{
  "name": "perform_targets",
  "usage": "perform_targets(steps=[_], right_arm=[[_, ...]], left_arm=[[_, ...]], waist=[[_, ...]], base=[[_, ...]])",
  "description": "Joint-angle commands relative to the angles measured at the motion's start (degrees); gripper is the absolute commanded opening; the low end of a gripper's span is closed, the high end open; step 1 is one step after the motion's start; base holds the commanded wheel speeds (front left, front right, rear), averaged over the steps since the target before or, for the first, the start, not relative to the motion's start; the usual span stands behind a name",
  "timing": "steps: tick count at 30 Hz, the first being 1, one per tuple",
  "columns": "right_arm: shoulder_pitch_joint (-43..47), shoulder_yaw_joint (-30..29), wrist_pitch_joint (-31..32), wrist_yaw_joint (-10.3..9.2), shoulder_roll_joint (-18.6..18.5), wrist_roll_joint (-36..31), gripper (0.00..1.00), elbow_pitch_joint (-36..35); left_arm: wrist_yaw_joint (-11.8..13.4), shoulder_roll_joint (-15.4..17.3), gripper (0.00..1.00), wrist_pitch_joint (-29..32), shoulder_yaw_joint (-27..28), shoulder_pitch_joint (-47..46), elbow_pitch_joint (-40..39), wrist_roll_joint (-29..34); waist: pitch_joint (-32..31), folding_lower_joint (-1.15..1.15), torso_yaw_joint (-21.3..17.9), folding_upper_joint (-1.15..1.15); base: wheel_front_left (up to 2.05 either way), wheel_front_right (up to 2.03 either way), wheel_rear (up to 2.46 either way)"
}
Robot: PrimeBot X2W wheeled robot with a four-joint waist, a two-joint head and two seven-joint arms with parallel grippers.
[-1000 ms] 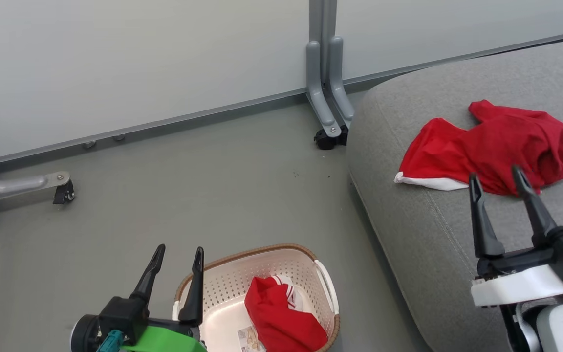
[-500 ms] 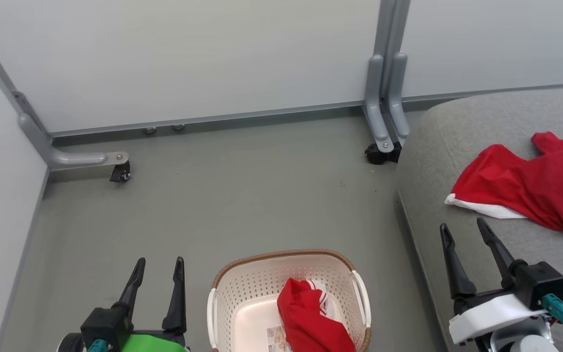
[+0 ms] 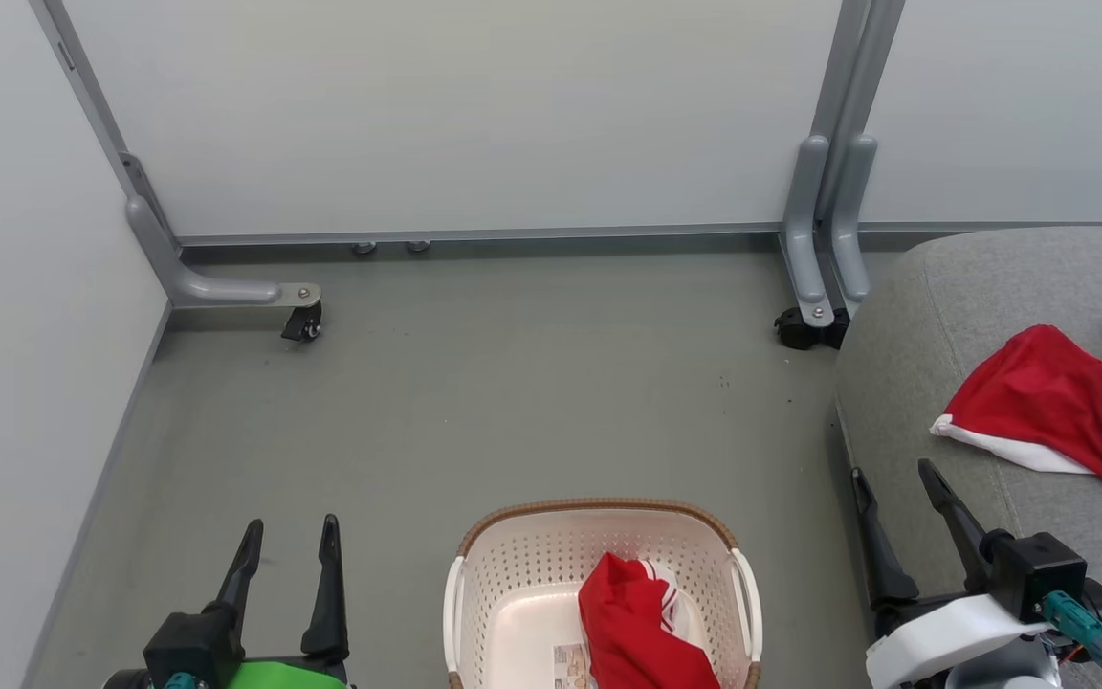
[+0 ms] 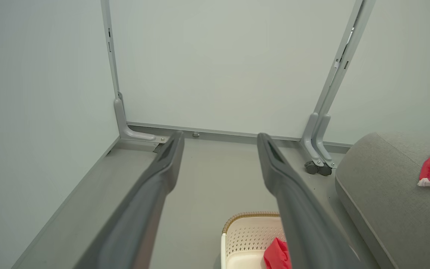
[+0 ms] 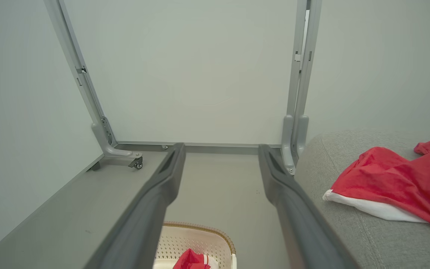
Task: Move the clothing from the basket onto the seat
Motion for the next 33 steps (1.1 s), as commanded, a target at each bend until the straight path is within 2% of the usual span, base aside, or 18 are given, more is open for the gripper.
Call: perform_targets(steps=[1,14,33], right_arm=[[0.1,0.0,-0.2,-0.10,-0.2,0.4,1.00,0.3],[-0.6,-0.6,-0.2,-0.10,-0.4,0.2,1.00,0.1],[-0.8,-0.5,-0.2,-0.10,-0.8,0.3,1.00,-0.8]], left_arm=[[0.2,0.1,1.00,0.0,0.2,0.6,0.2,0.4],[-0.2,0.1,1.00,0.0,-1.4,0.7,0.8,0.1],[-0.4,0.1,1.00,0.0,-1.6,-0.1,1.5,0.6]], waist=[[0.1,0.00,-0.1,0.00],[0.2,0.00,-2.3,0.00],[1.8,0.00,-3.2,0.00]], base=[[0.00,0.00,0.00],[0.00,0.00,0.00],[0.00,0.00,0.00]])
